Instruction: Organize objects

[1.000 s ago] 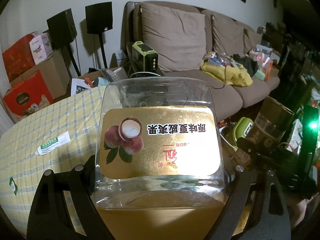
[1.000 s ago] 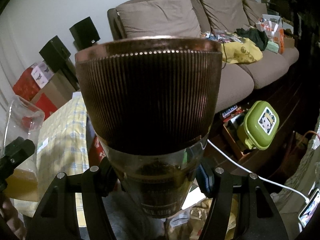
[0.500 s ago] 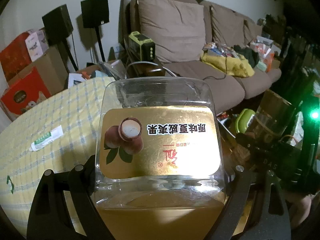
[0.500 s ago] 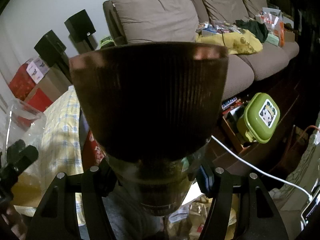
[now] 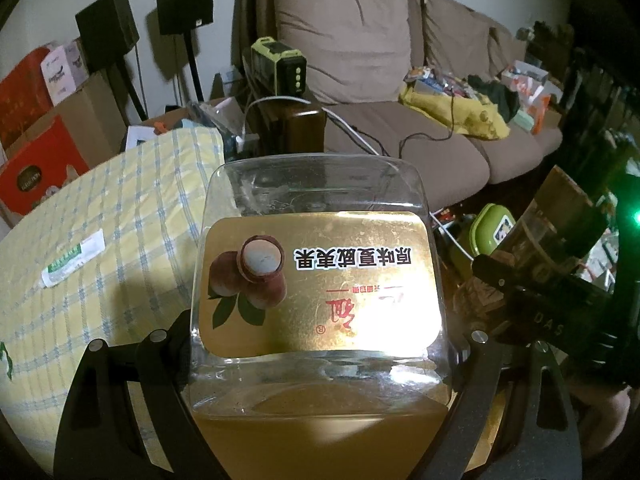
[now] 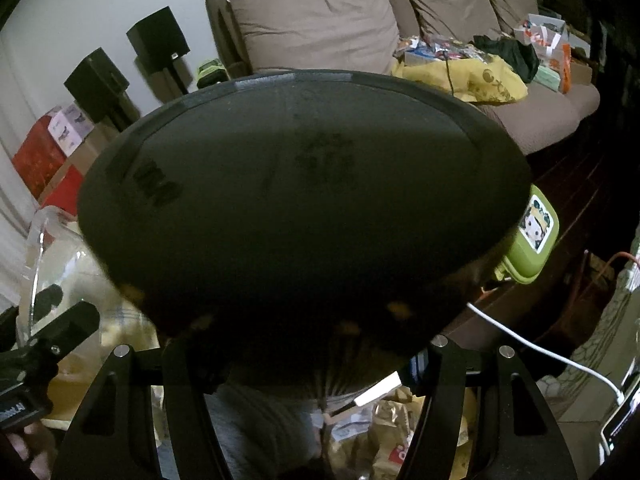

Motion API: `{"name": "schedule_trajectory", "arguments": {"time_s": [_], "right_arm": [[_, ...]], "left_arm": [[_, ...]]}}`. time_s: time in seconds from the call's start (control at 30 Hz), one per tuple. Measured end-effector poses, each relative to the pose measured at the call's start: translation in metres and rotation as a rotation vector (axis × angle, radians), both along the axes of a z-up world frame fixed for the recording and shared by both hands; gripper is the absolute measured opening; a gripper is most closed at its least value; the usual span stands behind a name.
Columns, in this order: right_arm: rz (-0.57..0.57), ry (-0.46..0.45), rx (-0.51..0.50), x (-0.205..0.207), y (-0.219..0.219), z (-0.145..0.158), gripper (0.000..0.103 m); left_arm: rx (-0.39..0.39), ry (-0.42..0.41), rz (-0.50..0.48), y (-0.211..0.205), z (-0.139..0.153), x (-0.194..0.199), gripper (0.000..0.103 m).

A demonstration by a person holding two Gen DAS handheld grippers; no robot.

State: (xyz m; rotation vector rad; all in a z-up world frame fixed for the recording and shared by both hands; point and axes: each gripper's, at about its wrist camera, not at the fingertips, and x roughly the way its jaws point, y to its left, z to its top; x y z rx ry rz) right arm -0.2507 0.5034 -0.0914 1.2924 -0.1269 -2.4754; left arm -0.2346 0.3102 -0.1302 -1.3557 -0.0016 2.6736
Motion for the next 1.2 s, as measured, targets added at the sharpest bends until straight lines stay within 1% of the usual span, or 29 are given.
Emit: {"name": "schedule_trajectory", "arguments": {"time_s": [0.23,0.5,1.2], "right_arm": [[-0.002,-0.012,0.011,-0.002,-0.004,-0.005,0.066],[0.002,-0.020,0.017,-0.002,-0.005,-0.009,0.066],[0.008,-0.036,0.054,-0.005,-0.008,-0.017,0.066]], "left_arm": [[0.016,-0.018,0.008,0.001,-0.008,0.002,0.089],[0.010,-0.021,0.001,0.007,-0.009,0.001,0.089],[-0.004,-0.053,-0.004,0.011,-0.025,-0.003,0.089]]}}
